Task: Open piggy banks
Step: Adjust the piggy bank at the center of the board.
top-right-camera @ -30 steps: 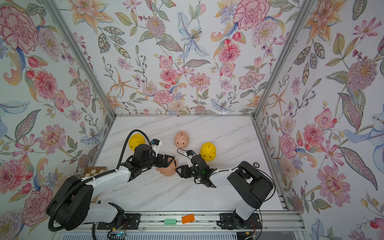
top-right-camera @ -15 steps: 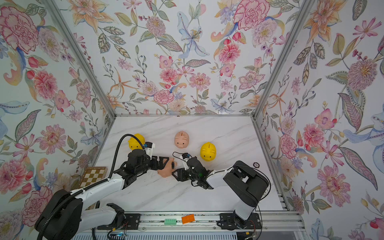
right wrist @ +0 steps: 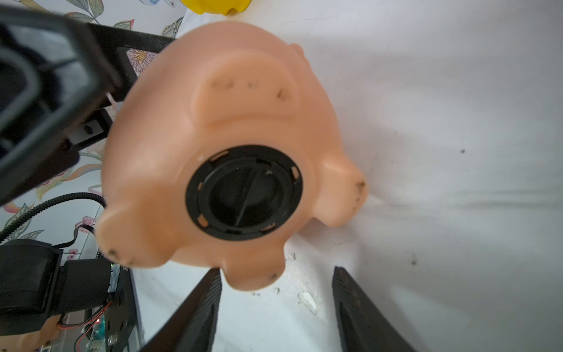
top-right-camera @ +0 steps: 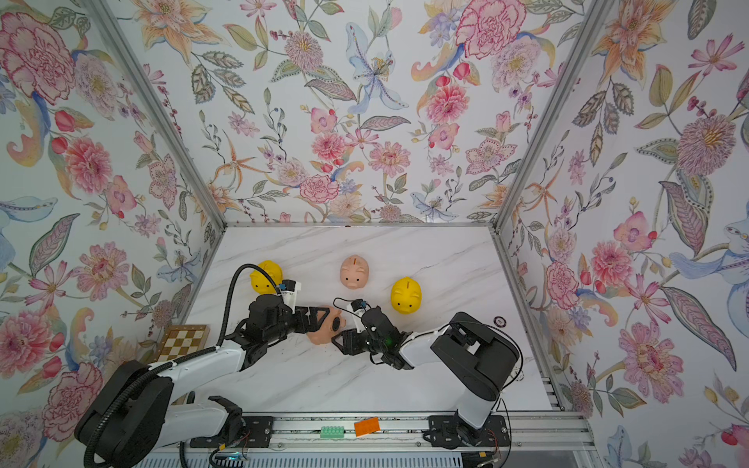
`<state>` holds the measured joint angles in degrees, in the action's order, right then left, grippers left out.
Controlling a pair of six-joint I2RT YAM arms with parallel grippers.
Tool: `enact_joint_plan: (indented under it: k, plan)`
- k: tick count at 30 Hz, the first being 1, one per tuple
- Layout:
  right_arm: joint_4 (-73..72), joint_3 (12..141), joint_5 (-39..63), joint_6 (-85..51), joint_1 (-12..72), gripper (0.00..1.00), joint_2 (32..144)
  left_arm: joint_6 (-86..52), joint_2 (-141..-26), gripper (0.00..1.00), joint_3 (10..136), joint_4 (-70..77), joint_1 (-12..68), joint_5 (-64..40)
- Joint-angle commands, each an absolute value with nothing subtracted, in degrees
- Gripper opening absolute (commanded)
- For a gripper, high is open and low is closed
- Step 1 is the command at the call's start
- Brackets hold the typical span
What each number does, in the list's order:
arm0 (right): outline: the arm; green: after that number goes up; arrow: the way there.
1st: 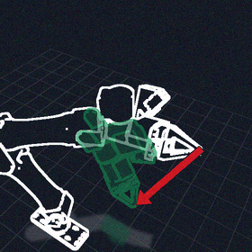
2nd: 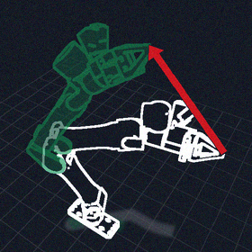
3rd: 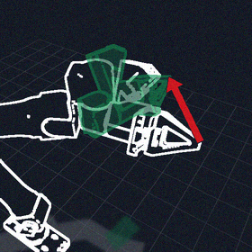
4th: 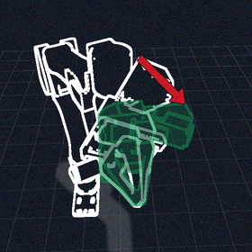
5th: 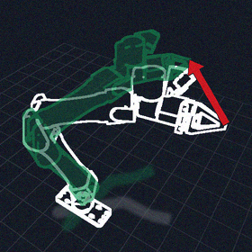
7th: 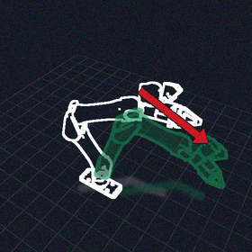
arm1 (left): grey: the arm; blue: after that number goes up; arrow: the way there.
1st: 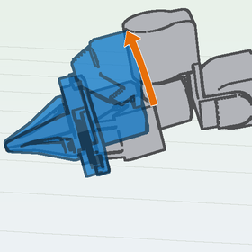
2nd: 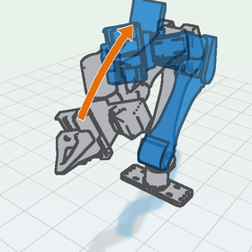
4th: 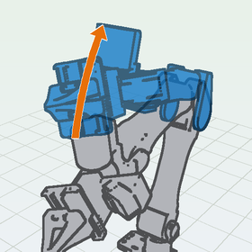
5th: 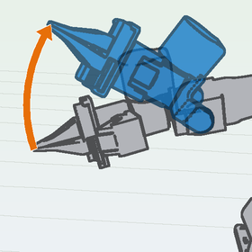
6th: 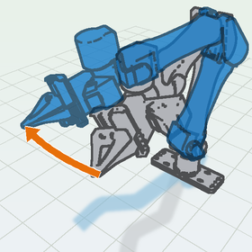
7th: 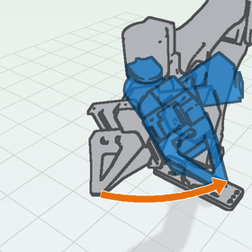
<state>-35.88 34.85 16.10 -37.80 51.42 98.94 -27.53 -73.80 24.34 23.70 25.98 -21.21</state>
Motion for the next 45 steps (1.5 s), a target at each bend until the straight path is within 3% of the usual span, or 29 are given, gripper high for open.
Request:
enact_joint_plan:
  k: [1,21,31,36,45]
  plan:
    - [-37.8,36.1,16.9,-38.2,51.9,0.60,100.2,-28.3,-75.8,0.99,23.8,27.5,25.6,-22.9]
    - [-39.9,35.9,19.4,-38.1,51.7,0.60,101.3,-28.6,-85.7,0.99,22.1,40.7,25.6,-24.2]
    - [-42.8,28.5,22.1,-38.9,45.4,0.59,93.0,-26.8,-86.5,0.93,23.5,35.2,25.0,-22.3]
    - [-43.9,29.0,24.4,-38.8,43.5,0.48,92.4,-27.8,-89.1,0.91,24.1,36.3,24.2,-24.8]
    - [-49.7,31.9,25.0,-44.4,43.5,0.41,97.4,-29.3,-92.5,0.90,23.7,38.2,23.6,-25.9]
